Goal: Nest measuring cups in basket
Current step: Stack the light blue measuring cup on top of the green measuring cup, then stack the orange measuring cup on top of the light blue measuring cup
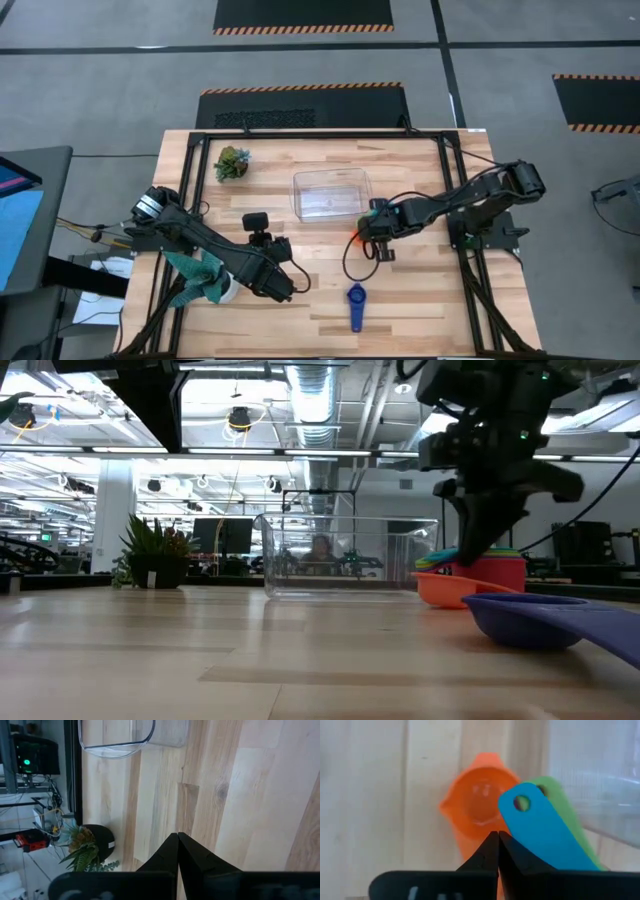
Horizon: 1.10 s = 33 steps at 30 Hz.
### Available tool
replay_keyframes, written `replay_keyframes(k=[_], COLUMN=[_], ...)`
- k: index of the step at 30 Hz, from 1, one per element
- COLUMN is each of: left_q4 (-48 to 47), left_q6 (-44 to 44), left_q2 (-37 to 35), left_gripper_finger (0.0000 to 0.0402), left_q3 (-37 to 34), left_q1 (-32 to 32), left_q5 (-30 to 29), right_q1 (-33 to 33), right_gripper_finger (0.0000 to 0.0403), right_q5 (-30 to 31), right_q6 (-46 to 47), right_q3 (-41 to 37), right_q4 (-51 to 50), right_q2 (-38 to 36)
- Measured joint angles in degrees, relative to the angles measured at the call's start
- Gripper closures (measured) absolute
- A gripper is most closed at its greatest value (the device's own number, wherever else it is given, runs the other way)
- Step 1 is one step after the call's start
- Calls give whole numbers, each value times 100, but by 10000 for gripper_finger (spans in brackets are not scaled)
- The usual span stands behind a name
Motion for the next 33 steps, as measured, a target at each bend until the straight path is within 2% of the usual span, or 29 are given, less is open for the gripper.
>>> replay_keyframes(k=[9, 18, 22, 26, 33], left_q4=[7, 175, 322, 409, 435], left_q6=[-8, -48, -52, -59, -61], left_q2=[0, 0, 0, 0, 0], left_gripper_finger=[402, 401, 402, 401, 402], left_q3=[0, 0, 0, 0, 0], left_q1=[-1, -2, -1, -2, 0], left_q5=[1, 0, -4, -5, -11], right_q1=[20, 514, 872, 1095, 1143], right_gripper_finger=[382, 380, 384, 384, 387], right_q5=[70, -3, -37, 441, 1004], right_q6=[31, 455, 458, 690, 979], right_q3=[4, 826, 962, 960, 949], right_q4=[314, -639, -746, -735, -451], right_q2=[-4, -4, -7, 202, 1016])
